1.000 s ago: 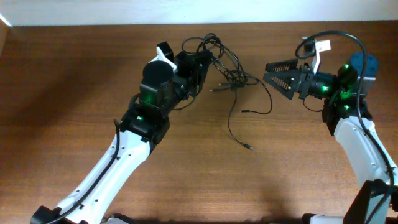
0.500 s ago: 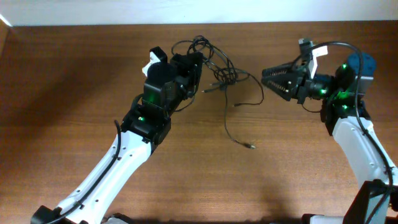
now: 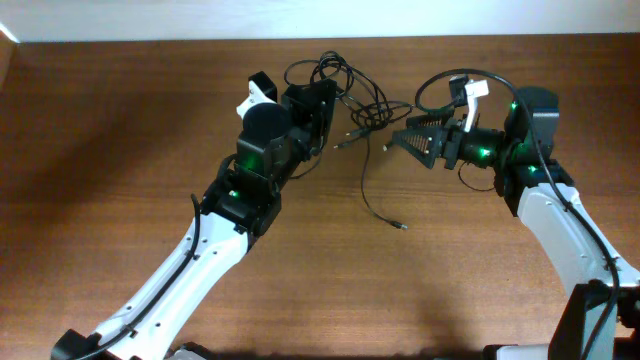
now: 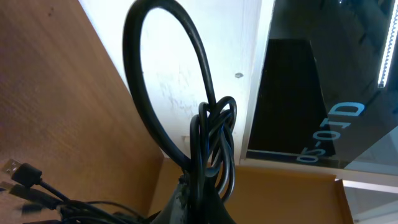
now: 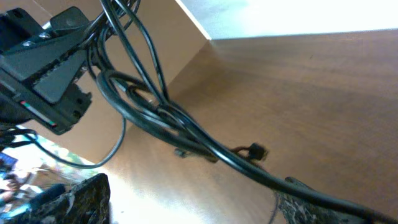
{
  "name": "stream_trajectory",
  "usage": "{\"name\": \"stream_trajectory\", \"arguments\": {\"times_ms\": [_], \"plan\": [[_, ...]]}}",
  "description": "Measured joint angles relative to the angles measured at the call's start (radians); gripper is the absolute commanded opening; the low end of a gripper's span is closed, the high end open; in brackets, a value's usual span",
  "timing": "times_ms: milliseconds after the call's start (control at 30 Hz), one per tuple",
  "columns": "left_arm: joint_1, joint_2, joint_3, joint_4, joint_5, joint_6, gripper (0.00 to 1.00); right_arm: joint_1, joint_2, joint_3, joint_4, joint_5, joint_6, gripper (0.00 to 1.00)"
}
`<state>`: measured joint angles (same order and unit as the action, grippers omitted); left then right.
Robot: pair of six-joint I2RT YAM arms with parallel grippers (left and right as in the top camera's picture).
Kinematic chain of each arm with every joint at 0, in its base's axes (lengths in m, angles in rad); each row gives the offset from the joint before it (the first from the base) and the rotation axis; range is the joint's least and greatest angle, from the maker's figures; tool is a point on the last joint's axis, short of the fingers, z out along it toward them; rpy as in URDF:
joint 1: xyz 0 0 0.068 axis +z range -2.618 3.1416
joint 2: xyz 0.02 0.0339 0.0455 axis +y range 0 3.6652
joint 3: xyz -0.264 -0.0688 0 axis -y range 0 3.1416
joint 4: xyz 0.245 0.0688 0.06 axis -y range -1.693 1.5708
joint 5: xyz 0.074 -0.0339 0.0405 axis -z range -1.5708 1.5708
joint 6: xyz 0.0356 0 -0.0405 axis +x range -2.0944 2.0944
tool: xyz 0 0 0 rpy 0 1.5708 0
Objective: Untangle cables
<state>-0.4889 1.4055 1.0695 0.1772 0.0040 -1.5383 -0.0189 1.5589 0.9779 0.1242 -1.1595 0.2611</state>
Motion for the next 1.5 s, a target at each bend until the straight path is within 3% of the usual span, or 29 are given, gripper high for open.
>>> {"name": "stream_trajectory", "arguments": {"times_ms": [200, 267, 333, 400, 533, 567, 867, 1100, 1267, 1500], "plan": [[-0.001, 0.000, 0.000, -0.055, 0.053, 0.000, 0.00, 0.000, 0.000, 0.000, 0.062, 0.060, -0.030, 0.89], [-0.010, 0.000, 0.000, -0.070, 0.060, 0.000, 0.00, 0.000, 0.000, 0.000, 0.095, 0.064, -0.033, 0.79], [-0.023, 0.000, 0.000, -0.069, 0.064, 0.000, 0.00, 0.000, 0.000, 0.000, 0.097, 0.063, -0.033, 0.76], [-0.034, 0.000, 0.000, -0.068, 0.064, 0.000, 0.00, 0.000, 0.000, 0.000, 0.098, 0.050, -0.035, 0.62], [-0.037, 0.000, 0.000, -0.064, 0.067, 0.000, 0.00, 0.000, 0.000, 0.000, 0.098, 0.004, -0.036, 0.06], [-0.037, 0.000, 0.000, -0.064, 0.062, 0.000, 0.00, 0.000, 0.000, 0.000, 0.098, -0.012, -0.036, 0.04], [-0.038, 0.000, 0.003, -0.114, -0.066, 0.021, 0.00, 0.000, 0.000, -0.001, 0.153, -0.129, 0.027, 0.04], [-0.041, -0.002, 0.007, -0.386, -0.193, 0.032, 0.00, -0.011, 0.009, -0.014, 0.624, -0.222, 0.333, 0.04], [-0.060, -0.003, 0.011, -0.522, -0.292, 0.033, 0.00, -0.126, 0.015, -0.015, 0.934, -0.277, 0.642, 0.04], [-0.075, -0.008, 0.022, -0.649, -0.380, 0.044, 0.00, -0.265, 0.016, -0.015, 0.958, -0.347, 0.756, 0.04]]}}
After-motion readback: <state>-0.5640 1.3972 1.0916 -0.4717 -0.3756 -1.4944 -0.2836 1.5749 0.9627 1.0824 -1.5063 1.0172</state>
